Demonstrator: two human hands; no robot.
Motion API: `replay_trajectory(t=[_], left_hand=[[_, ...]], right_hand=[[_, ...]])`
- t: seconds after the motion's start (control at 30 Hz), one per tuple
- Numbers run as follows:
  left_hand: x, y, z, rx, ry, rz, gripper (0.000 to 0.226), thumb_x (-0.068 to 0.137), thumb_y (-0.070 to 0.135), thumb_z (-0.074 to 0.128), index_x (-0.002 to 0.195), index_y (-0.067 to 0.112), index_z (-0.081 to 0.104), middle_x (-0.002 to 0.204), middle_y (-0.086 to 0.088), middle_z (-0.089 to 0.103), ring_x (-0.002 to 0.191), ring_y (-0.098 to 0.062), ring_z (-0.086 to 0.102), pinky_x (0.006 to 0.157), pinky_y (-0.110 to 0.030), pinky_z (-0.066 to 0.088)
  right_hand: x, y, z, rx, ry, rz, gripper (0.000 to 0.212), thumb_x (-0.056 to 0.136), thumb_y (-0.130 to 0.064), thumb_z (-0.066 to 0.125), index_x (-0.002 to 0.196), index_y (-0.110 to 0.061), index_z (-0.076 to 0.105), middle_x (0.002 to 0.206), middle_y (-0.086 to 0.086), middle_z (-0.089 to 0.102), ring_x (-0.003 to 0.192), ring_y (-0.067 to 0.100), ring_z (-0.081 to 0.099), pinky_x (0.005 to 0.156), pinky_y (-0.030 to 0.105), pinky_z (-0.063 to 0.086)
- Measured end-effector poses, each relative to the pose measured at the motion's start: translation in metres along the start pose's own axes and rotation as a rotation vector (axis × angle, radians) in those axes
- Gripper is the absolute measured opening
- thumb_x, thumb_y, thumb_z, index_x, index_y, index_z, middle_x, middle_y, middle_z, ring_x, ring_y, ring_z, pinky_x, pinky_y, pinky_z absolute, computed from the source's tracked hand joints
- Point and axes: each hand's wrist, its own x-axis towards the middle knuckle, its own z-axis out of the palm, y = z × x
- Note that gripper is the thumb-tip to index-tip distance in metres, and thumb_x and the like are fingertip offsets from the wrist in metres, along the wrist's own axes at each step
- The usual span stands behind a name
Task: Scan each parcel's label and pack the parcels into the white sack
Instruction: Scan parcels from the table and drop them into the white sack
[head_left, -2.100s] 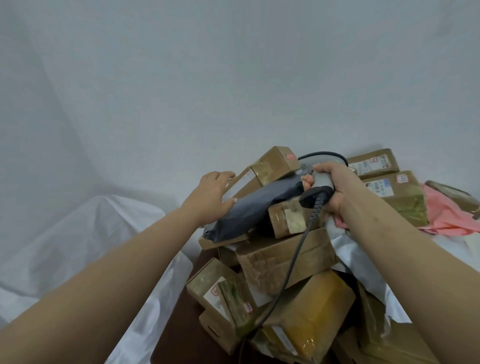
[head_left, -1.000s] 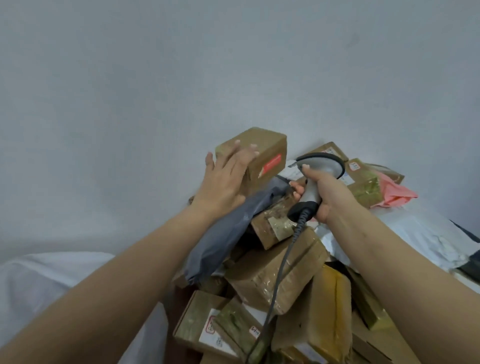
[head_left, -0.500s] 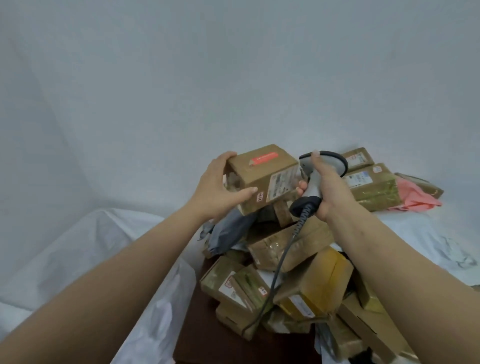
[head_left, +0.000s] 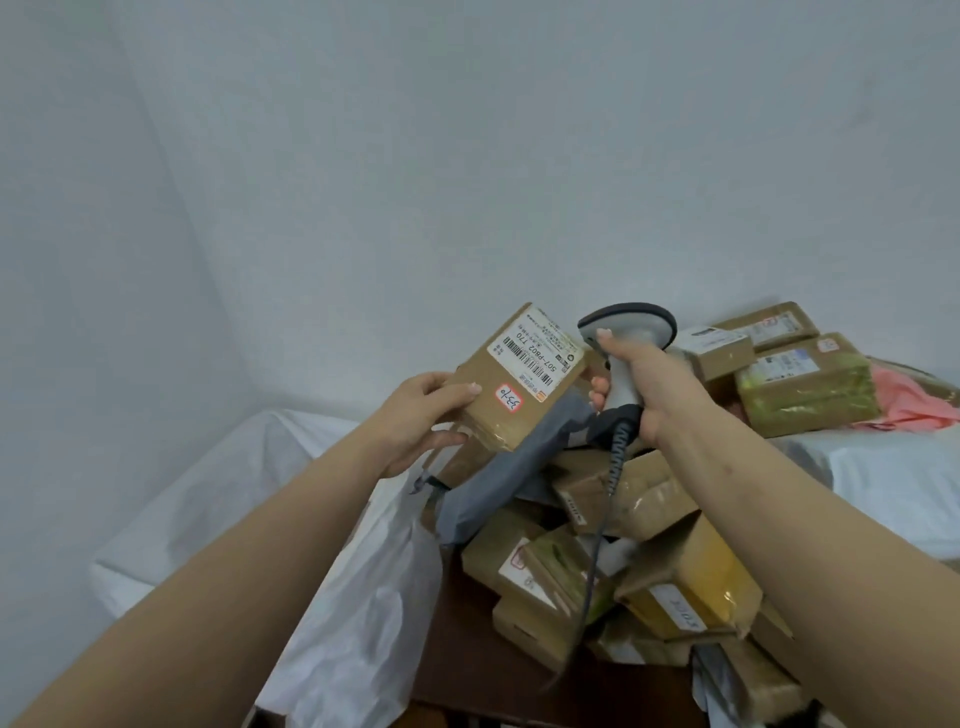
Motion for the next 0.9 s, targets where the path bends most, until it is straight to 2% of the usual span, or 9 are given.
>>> replay_trajectory(t=[0.1,0.17,0.23,0.33,0.4,0.53,0.7,0.8,0.9], left_hand=[[-0.003,-0.009,-0.022,0.060,-0.041,-0.041,0.033,0.092,0.020,0.064,0.121,0.005,0.059,0.111,-0.012,0.070,0.094,-0.017,0.066,0.080,-0.030,0.057],[-0.002,-0.011,-0.039,-0.002,0.042,-0.027,0.033,0.091,0.017,0.065,0.121,0.004,0.059,0.114,-0.014,0.069,0.097,-0.019,0.064,0.092,-0.036,0.054],[0.001,-0.012,-0.060,-0.080,0.161,-0.037,0.035,0.090,0.015,0.066,0.122,0.003,0.057,0.105,-0.010,0.069,0.097,-0.020,0.063,0.094,-0.039,0.051],[0.006,-0.021,-0.088,-0.111,0.275,-0.077,0.021,0.089,0.017,0.067,0.107,0.010,0.059,0.087,-0.001,0.061,0.088,-0.015,0.059,0.094,-0.040,0.049],[0.011,-0.031,-0.102,-0.121,0.308,-0.101,0.029,0.087,0.018,0.070,0.112,0.008,0.057,0.089,-0.002,0.059,0.083,-0.012,0.058,0.093,-0.038,0.049],[0.019,-0.053,-0.118,-0.158,0.300,-0.128,0.069,0.080,0.020,0.078,0.137,0.001,0.044,0.108,-0.009,0.061,0.091,-0.014,0.060,0.091,-0.035,0.051],[0.020,-0.070,-0.114,-0.119,0.317,-0.146,0.068,0.081,0.012,0.077,0.137,0.001,0.039,0.129,-0.016,0.057,0.102,-0.020,0.059,0.097,-0.034,0.048],[0.018,-0.077,-0.112,-0.115,0.322,-0.159,0.069,0.081,0.009,0.076,0.137,0.001,0.036,0.128,-0.015,0.057,0.106,-0.021,0.058,0.100,-0.035,0.046],[0.015,-0.084,-0.111,-0.108,0.346,-0.174,0.066,0.080,0.008,0.077,0.133,0.003,0.038,0.114,-0.008,0.059,0.106,-0.021,0.059,0.101,-0.036,0.045]], right_hand=[[0.001,0.013,0.023,-0.042,-0.005,0.004,0.027,0.087,-0.022,0.074,0.097,-0.001,0.059,0.069,0.010,0.058,0.036,0.012,0.052,0.039,0.021,0.047],[0.001,0.023,0.034,-0.054,0.000,0.007,0.027,0.088,-0.021,0.073,0.096,-0.001,0.057,0.078,0.017,0.062,0.036,0.013,0.053,0.040,0.023,0.048],[0.002,0.030,0.041,-0.042,-0.023,0.025,0.024,0.090,-0.021,0.070,0.097,-0.002,0.057,0.084,0.019,0.063,0.037,0.014,0.053,0.041,0.022,0.048],[0.002,0.034,0.048,-0.059,-0.054,0.057,0.020,0.093,-0.021,0.067,0.094,-0.003,0.059,0.072,0.013,0.063,0.039,0.013,0.053,0.041,0.022,0.048],[0.001,0.037,0.053,-0.090,-0.078,0.077,0.018,0.093,-0.021,0.066,0.091,-0.004,0.060,0.066,0.009,0.060,0.040,0.013,0.052,0.041,0.022,0.048],[0.000,0.045,0.064,-0.123,-0.124,0.095,0.017,0.094,-0.020,0.064,0.084,-0.008,0.058,0.061,0.005,0.056,0.041,0.012,0.048,0.041,0.020,0.044],[0.001,0.052,0.071,-0.151,-0.200,0.112,0.017,0.095,-0.023,0.063,0.089,-0.009,0.055,0.057,0.003,0.056,0.041,0.012,0.046,0.041,0.019,0.044],[0.002,0.055,0.072,-0.206,-0.230,0.104,0.016,0.094,-0.021,0.064,0.093,-0.008,0.055,0.057,0.004,0.056,0.040,0.013,0.046,0.040,0.021,0.044],[0.000,0.055,0.074,-0.251,-0.270,0.107,0.017,0.094,-0.021,0.064,0.096,-0.007,0.055,0.058,0.004,0.055,0.039,0.012,0.046,0.039,0.021,0.044]])
